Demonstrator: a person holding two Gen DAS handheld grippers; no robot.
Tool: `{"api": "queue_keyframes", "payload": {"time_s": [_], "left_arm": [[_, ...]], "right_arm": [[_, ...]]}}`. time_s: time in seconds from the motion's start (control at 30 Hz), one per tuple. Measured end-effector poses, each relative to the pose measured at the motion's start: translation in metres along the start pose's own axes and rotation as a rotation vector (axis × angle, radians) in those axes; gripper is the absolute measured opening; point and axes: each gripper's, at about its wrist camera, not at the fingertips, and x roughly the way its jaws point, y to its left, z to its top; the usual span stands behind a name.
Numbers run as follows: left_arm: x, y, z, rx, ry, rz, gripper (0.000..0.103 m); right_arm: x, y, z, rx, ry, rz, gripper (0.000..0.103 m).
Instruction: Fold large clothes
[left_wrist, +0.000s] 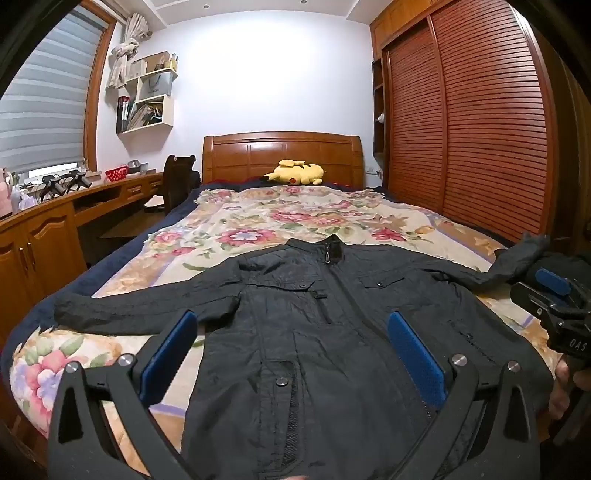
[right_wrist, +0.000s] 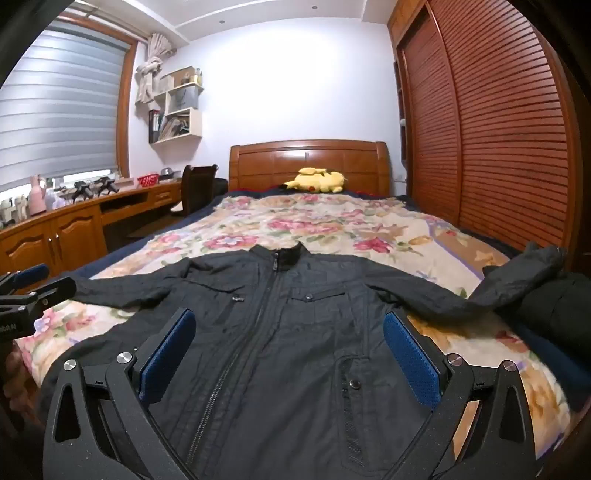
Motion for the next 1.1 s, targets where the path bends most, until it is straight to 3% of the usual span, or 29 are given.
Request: {"api": "queue_keyframes", "payload": {"time_s": [1.1], "left_arm": [[-0.003,-0.005,0.006,0.019,-0.014,0.017,0.103]], "right_arm": [[0.001,0.0,-0.002,-0.001,-0.006,0.0,0.103]]}}
